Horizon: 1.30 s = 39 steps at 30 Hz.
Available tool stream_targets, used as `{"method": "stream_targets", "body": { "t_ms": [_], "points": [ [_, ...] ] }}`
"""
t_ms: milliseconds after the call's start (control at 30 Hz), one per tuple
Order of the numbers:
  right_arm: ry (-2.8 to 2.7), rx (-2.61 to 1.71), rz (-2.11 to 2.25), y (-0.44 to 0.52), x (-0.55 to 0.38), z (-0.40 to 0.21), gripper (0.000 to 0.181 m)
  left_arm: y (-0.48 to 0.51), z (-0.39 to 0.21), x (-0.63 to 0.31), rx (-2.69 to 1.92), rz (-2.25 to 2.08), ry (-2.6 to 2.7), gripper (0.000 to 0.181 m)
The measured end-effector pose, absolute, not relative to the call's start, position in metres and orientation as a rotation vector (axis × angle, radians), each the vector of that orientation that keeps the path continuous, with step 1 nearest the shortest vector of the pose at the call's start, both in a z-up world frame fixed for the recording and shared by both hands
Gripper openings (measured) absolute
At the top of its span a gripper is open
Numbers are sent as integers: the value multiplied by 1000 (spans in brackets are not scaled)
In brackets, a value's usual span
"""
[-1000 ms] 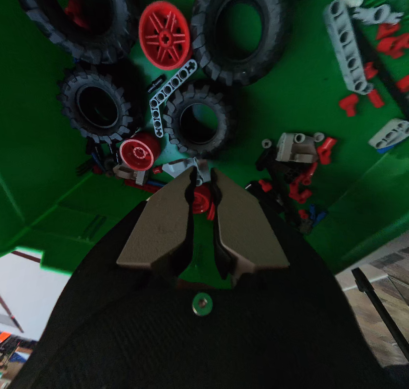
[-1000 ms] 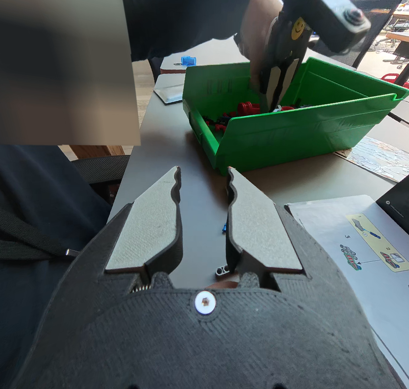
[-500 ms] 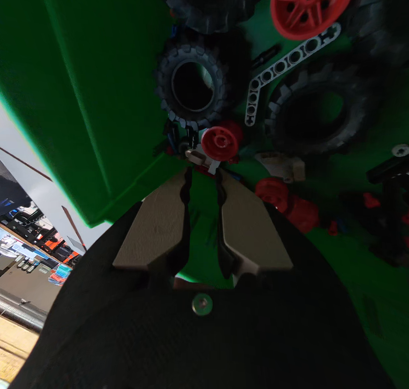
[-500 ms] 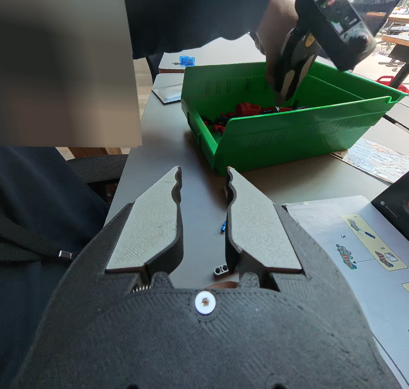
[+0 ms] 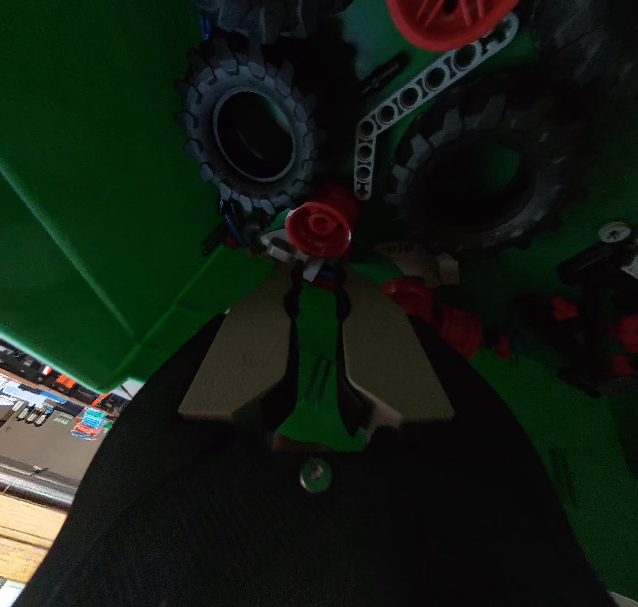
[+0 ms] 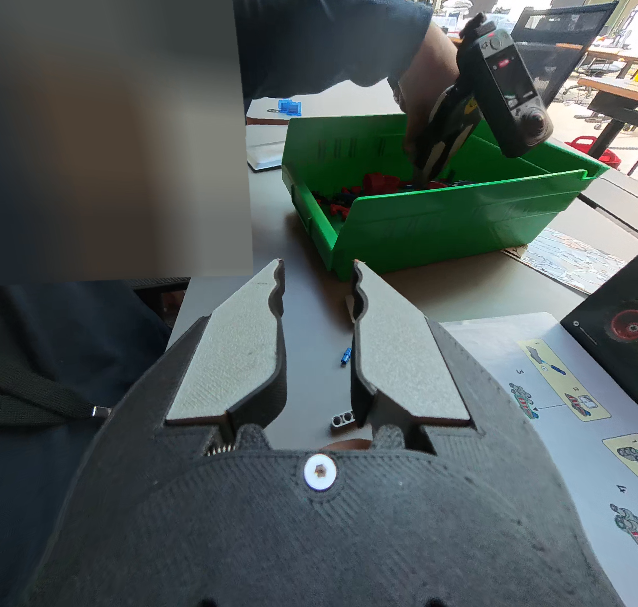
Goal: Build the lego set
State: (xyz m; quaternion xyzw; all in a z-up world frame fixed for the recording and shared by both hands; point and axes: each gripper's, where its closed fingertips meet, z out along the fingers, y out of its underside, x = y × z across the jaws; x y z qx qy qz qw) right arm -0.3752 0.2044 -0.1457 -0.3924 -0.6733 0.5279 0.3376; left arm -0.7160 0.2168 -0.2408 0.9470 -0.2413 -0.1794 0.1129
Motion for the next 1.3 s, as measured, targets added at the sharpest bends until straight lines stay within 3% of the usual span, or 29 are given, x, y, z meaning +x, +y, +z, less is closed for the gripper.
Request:
{"method": "stream_targets", "body": {
  "t_ms": [233, 567, 1033, 1300],
  "points": [
    [-1758, -1026, 1365, 205, -376, -147, 35, 221, -231, -720, 2809, -612, -706, 5],
    [-1775, -1016, 1345, 205, -374, -150, 35, 235, -157, -705, 3096, -914, -728, 5],
    [-1830, -969, 1281, 205, -362, -159, 37, 243, -88, -568, 3530, -1047, -1187, 5],
    [-1816, -977, 1263, 215, -355, -160, 38, 227, -106, -523, 3529, -922, -1366, 5]
  ]
}}
